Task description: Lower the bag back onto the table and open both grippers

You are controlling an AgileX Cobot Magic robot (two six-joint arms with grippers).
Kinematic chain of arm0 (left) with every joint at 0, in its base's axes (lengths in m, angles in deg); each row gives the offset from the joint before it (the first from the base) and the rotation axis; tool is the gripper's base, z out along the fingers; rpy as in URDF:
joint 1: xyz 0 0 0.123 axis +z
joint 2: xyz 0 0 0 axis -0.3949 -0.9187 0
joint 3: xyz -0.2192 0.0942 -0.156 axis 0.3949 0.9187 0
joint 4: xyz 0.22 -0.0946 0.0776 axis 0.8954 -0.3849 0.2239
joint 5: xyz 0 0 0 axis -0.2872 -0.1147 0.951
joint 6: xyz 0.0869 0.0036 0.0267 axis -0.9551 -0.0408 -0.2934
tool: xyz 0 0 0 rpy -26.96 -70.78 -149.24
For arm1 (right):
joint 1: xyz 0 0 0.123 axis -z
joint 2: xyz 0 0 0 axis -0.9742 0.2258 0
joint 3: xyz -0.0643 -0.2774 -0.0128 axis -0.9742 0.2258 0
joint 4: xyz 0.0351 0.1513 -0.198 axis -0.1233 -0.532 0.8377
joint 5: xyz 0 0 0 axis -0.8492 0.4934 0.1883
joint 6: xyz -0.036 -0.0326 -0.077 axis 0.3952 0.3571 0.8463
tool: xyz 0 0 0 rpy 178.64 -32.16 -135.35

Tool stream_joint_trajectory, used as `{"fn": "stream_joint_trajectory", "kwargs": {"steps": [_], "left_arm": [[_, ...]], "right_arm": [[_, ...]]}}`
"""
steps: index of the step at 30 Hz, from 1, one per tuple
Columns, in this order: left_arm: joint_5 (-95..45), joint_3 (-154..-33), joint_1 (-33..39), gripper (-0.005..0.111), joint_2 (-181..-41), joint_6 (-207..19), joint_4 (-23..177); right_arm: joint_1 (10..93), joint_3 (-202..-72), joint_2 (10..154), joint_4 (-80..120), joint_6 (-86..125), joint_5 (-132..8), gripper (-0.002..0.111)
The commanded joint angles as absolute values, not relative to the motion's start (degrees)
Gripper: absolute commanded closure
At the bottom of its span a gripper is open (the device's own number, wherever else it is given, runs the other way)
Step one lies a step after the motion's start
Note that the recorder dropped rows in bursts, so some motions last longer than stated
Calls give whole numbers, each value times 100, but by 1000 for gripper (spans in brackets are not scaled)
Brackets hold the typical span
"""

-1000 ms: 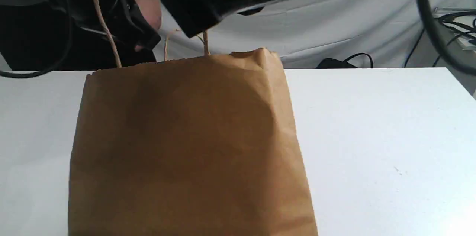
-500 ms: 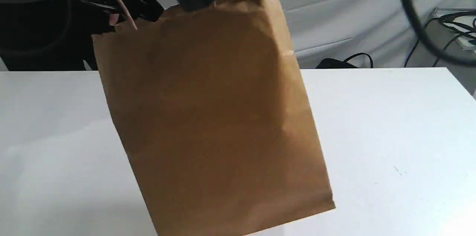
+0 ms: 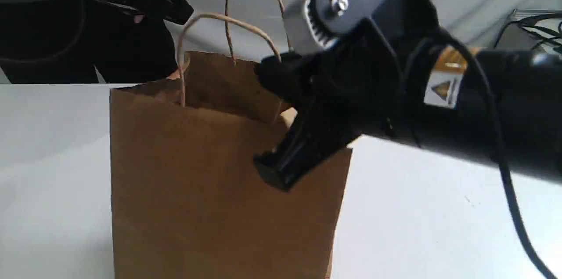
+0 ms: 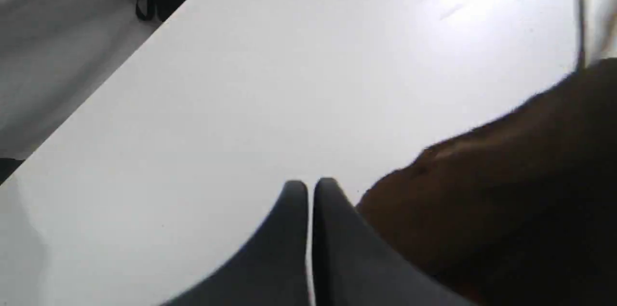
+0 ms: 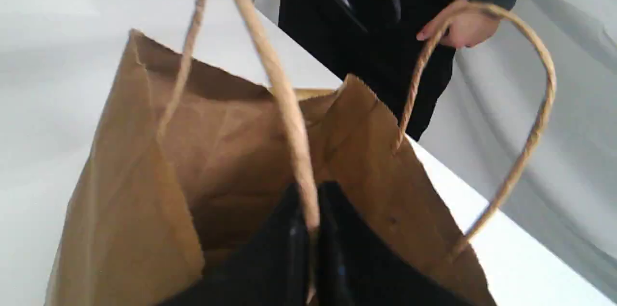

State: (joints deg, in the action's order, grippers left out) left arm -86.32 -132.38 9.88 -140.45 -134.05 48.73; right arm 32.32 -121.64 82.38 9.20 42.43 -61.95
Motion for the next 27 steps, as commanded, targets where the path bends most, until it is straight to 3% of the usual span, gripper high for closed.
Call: {"fn": "stream_joint_trajectory", "kwargs": {"steps": [1, 19, 22, 27], "left_arm": [[-8714, -13264, 1001, 107, -14040, -13365, 4793], [-9119, -13264, 1001, 107, -14040, -13340, 4793], [-9170, -13264, 1001, 107, -14040, -13340, 4793], [-9170, -13264, 1001, 107, -14040, -13340, 4793]], "right_arm": [[3239, -11924, 8048, 605, 4188, -6381, 108], [2708, -11939, 7927, 410, 4207, -5778, 106], [2708, -11939, 7927, 326, 4207, -5680, 93], [2693, -11939, 7927, 302, 4207, -5537, 57]]}}
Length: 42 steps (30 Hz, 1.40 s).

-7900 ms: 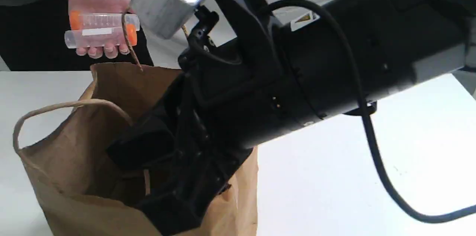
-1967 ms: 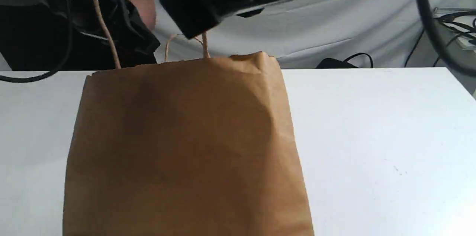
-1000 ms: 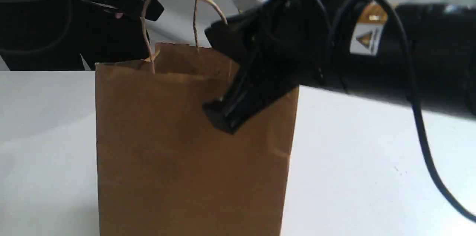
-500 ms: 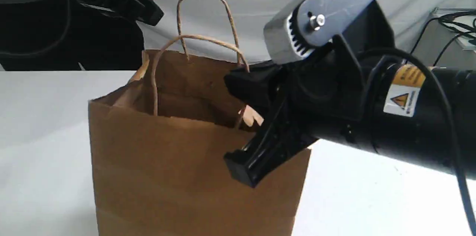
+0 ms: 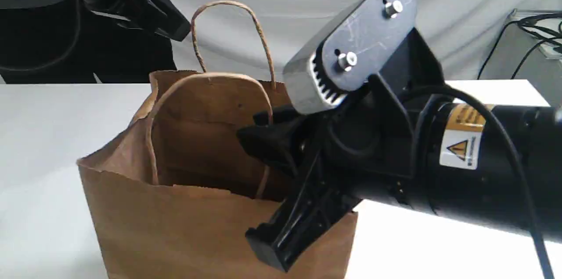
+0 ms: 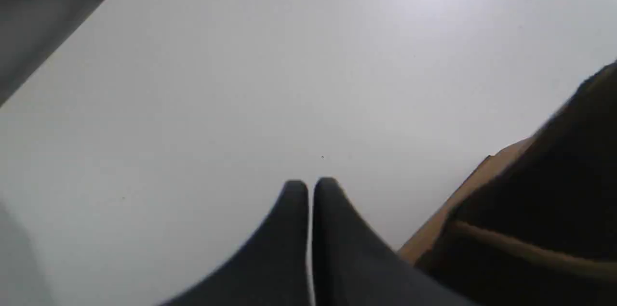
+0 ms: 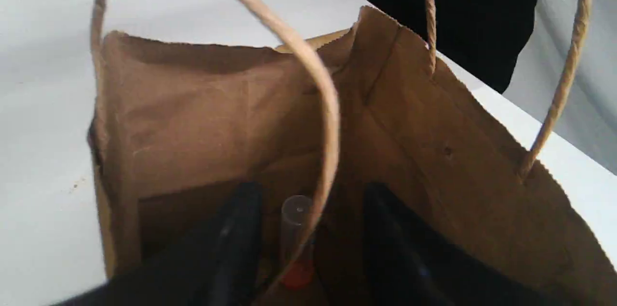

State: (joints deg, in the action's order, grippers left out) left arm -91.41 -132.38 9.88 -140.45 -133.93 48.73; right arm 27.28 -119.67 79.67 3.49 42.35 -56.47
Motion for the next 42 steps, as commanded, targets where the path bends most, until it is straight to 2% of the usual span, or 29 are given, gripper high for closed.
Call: {"fn": "stream_joint_trajectory", "kwargs": {"steps": [1, 3, 5, 17, 20, 22, 24, 26, 33, 39, 42], "left_arm": [[-9170, -13264, 1001, 107, -14040, -13340, 4793], [-9170, -13264, 1001, 107, -14040, -13340, 4793], [-9202, -13264, 1001, 107, -14040, -13340, 4793], [-9231, -13264, 1001, 107, -13964, -13146, 5396], [-9320, -13251, 1083, 107, -13832, -12796, 5695], [-9473, -13217, 1230, 107, -13718, -12722, 5481], [-9512, -13068, 1362, 107, -13551, -12773, 5104], [-9512, -12874, 1498, 107, -13354, -12864, 4755], [-8782, -11569, 1596, 107, -12134, -13084, 4647], [-6862, -9778, 1596, 107, -10434, -13084, 4273], [-6059, -8780, 1596, 107, -9508, -13141, 4253]], "right_arm": [[2682, -11939, 7927, 302, 4207, -5537, 53], [2682, -11961, 7927, 302, 4207, -5526, 46], [2682, -11974, 7856, 302, 4207, -5534, 45], [2682, -11974, 6446, 328, 4207, -5066, 46], [2682, -11974, 6067, 705, 4207, -4409, 58], [2682, -11974, 5859, 1004, 4207, -3923, 74], [2682, -11974, 5662, 1254, 4112, -3572, 96], [2682, -11974, 5539, 1585, 3945, -3406, 108], [2682, -11964, 5064, 3873, 2017, -3235, 108], [2682, -11539, 4844, 6057, -915, -3303, 108], [2682, -11127, 4801, 6584, -1448, -3544, 108]]}}
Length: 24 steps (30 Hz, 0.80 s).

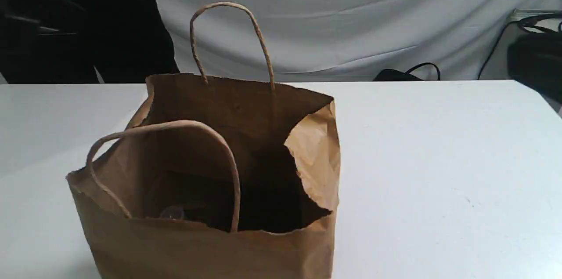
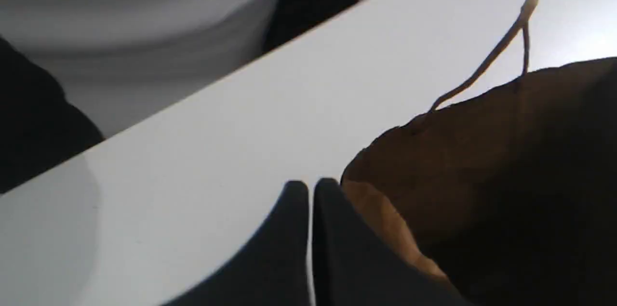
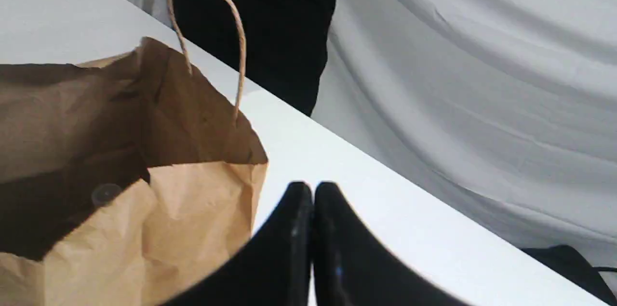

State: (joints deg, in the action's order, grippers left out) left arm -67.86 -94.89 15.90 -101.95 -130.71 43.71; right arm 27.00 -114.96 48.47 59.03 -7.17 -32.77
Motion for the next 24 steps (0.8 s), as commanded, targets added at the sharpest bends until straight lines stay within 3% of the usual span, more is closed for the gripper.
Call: {"fn": "stream_joint_trajectory", "kwargs": {"steps": [1, 11, 24], "left_arm": [[-5939, -8524, 1596, 107, -9266, -13155, 4253], [-4690, -6431, 1596, 107, -7243, -13187, 4190], [-5041, -6059, 1596, 107, -6883, -13191, 4215]], "right_arm": [[2682, -10979, 4801, 6655, -1487, -3708, 108], [2682, -10406, 4801, 6655, -1487, -4683, 108], [2682, -10406, 4801, 6505, -1487, -4756, 108]]}}
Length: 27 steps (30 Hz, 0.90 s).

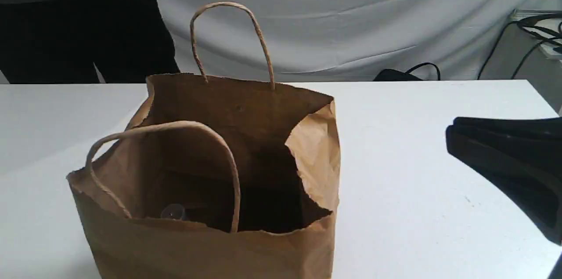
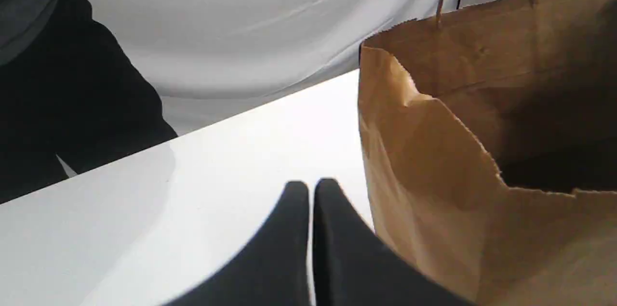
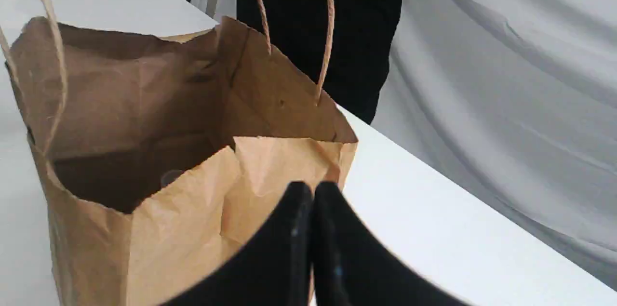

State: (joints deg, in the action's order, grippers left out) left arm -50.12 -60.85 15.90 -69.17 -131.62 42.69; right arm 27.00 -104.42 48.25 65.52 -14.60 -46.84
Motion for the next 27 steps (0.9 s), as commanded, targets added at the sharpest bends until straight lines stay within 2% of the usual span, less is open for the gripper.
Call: {"fn": "stream_joint_trajectory", "kwargs": {"steps": [1, 19, 22, 27], "left_arm": [[-5041, -6059, 1596, 107, -6883, -13191, 4215], [-5041, -6059, 1596, 107, -6883, -13191, 4215], [-5041, -6059, 1596, 107, -6883, -13191, 4215], [-5041, -6059, 1596, 107, -6883, -13191, 4215]], "right_arm": [[2682, -10406, 4801, 6505, -1487, -4756, 108], [2682, -10406, 4801, 6755, -1456, -4775, 108], [2713, -10406, 4801, 6755, -1638, -5224, 108], [3548, -10406, 4801, 6735, -1651, -6291, 108]]}}
